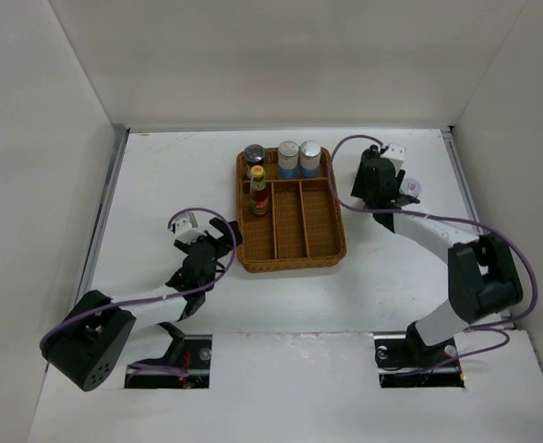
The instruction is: Organize the condiment bottles
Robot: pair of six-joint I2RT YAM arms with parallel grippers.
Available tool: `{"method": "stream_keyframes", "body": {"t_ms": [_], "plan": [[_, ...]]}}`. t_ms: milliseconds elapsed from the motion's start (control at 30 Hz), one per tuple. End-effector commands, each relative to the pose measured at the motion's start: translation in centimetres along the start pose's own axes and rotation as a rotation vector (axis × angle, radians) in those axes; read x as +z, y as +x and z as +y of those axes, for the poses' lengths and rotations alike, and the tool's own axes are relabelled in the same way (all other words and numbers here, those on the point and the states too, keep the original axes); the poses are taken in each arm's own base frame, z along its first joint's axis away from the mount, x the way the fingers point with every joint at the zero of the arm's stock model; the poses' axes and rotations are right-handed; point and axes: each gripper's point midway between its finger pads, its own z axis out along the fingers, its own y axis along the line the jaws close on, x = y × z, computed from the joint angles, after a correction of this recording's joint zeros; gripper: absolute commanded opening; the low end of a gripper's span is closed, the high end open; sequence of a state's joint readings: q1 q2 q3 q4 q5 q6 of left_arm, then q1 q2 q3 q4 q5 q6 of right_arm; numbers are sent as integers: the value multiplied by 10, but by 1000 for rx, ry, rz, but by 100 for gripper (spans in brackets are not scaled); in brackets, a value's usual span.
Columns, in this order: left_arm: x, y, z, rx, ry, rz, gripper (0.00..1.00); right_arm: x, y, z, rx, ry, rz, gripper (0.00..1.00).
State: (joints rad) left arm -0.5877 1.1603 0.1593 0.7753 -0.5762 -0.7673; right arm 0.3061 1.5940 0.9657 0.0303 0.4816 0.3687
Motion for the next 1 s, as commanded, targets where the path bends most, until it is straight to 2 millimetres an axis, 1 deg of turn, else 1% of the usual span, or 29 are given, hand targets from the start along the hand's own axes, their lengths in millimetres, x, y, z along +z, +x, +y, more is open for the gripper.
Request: {"method": "stream_keyframes", "body": {"t_ms": [0, 67, 100, 167, 267, 300, 367, 433, 500, 600, 667, 800, 833, 900, 967], "plan": [[6, -17, -24, -59, 58, -40, 100, -64, -103, 40, 92, -126, -299, 52], [7, -16, -23, -58, 56, -40, 100, -87, -110, 71, 84, -216, -320, 53], [8, -16, -23, -59, 55, -41, 100, -97, -111, 89, 78, -267, -323, 53], [7, -16, -22, -59, 55, -41, 100, -110, -108, 126, 69, -361, -317, 54], [5, -20, -24, -69, 64, -50, 100, -121, -100, 172, 60, -462, -315, 55], [5, -20, -24, -69, 64, -50, 100, -123, -98, 182, 56, -483, -313, 55], [5, -19, -23, -67, 62, -48, 100, -123, -92, 209, 46, -538, -300, 55], [5, -19, -23, -68, 64, -48, 100, -118, -86, 225, 42, -563, -278, 56], [6, -19, -23, -66, 63, -46, 100, -110, -77, 237, 33, -571, -257, 56], [5, -18, -23, -65, 62, -45, 100, -92, -58, 246, 13, -555, -218, 56], [5, -20, -23, -70, 65, -51, 100, -80, -44, 249, -5, -538, -192, 56], [6, -17, -23, -63, 62, -39, 100, -58, -16, 251, -39, -504, -147, 58], [6, -16, -25, -64, 69, -37, 100, -56, -12, 251, -41, -502, -140, 60], [5, -18, -26, -68, 73, -42, 100, -56, -10, 250, -41, -498, -137, 68], [6, -18, -25, -68, 71, -42, 100, -61, -17, 249, -31, -502, -149, 80]]}}
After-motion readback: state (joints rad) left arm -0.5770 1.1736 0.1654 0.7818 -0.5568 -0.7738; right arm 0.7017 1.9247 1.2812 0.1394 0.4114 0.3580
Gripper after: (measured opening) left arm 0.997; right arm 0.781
